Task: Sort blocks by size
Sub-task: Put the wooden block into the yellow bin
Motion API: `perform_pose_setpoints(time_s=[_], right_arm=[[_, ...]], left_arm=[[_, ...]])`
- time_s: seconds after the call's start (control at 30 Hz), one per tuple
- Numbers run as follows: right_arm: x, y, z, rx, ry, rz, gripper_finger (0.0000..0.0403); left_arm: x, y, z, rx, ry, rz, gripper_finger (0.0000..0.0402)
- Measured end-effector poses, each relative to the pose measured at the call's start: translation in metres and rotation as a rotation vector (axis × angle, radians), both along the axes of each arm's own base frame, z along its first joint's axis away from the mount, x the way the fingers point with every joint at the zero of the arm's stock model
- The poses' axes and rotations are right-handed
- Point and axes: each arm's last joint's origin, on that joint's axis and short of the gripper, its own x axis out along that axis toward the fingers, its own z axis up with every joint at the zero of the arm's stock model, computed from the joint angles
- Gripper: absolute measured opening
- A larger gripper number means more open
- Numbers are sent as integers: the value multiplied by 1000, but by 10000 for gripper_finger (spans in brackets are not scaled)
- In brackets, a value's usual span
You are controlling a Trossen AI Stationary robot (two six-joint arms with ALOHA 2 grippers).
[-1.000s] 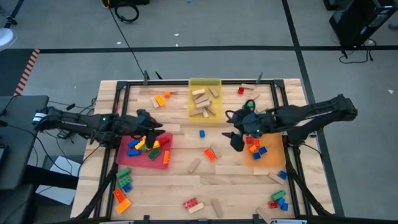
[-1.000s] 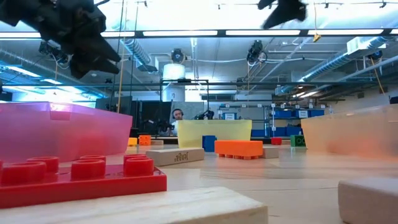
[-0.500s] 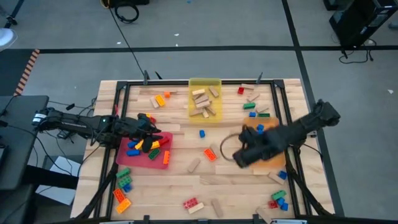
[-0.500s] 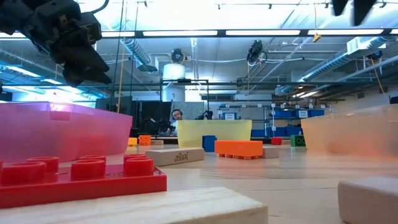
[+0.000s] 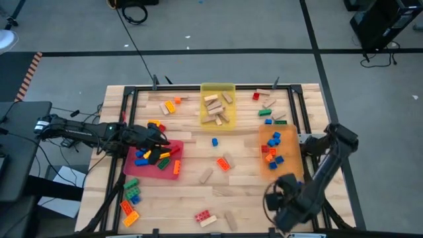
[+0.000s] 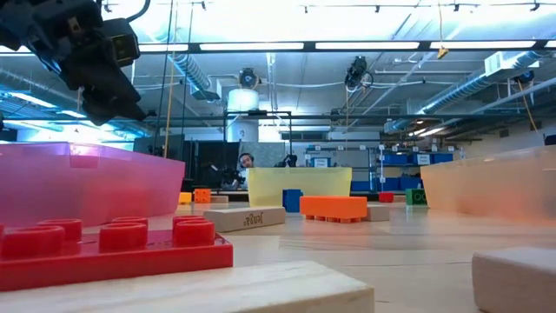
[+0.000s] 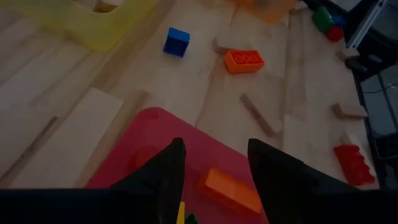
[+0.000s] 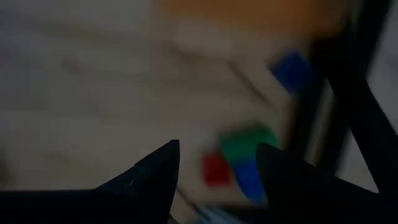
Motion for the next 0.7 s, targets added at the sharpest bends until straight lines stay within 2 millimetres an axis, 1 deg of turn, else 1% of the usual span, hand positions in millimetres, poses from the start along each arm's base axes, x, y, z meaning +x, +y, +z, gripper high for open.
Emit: perform_pose_setpoints(time_s=[0.07, 0.17, 0.23, 0.37, 0.53, 0.7], right_arm=[[-4, 9, -9, 0, 51, -12, 230], [-4, 21, -23, -18, 66, 20, 238], [-6, 30, -31, 3, 69, 84, 245], [-10, 50, -42, 99, 34, 277, 252], [-9, 67, -47, 198, -67, 416, 248], [-8, 73, -53, 210, -101, 587, 249]], left_arm=[[0, 0, 0, 0, -1, 0, 183], [0, 0, 0, -5, -1, 3, 183], [0, 0, 0, -17, -1, 11, 183], [0, 0, 1, -26, -8, 16, 183], [1, 0, 1, -51, -17, 32, 183], [2, 0, 3, -72, -34, 46, 183]])
